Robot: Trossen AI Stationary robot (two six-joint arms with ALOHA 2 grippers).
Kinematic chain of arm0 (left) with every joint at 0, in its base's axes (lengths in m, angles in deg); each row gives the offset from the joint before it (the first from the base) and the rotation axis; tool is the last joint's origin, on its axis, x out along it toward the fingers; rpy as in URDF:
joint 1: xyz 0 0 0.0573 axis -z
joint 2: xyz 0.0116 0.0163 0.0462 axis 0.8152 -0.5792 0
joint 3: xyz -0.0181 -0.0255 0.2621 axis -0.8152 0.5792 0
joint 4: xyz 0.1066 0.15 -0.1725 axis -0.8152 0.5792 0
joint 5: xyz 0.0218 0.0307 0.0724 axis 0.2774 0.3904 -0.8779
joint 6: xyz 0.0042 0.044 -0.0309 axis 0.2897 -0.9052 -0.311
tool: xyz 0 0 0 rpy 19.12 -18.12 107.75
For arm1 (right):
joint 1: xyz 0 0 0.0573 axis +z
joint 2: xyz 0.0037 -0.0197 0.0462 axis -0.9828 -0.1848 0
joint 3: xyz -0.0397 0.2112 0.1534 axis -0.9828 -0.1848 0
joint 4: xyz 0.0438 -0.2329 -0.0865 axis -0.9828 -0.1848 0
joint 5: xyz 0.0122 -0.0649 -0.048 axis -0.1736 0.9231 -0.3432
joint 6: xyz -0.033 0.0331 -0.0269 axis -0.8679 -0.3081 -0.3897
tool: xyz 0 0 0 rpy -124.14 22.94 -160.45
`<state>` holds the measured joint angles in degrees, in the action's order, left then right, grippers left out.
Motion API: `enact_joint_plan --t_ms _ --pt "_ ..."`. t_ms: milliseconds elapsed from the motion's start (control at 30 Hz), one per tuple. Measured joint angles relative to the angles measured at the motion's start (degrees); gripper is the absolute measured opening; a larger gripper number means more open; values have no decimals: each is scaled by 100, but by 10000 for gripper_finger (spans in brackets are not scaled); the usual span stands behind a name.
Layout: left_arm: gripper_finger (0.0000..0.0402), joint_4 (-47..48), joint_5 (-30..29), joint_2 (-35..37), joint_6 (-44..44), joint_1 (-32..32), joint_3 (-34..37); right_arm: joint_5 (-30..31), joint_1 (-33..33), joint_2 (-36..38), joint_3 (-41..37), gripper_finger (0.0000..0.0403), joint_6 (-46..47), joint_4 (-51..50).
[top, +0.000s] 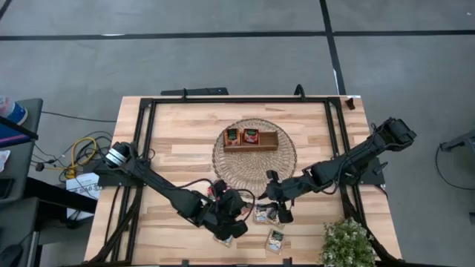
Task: Pick & Place Tea
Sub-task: Put the red tea bag into the middle section of the wooden organizer
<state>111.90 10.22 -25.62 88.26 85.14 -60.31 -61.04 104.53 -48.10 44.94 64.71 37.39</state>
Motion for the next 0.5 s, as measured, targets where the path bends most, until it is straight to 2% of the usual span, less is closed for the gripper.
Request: enact_joint_plan --t_ms 500 --pt "0 -546 -198 56 -626 -55 -4 -304 -61 -2 2 125 -273 387"
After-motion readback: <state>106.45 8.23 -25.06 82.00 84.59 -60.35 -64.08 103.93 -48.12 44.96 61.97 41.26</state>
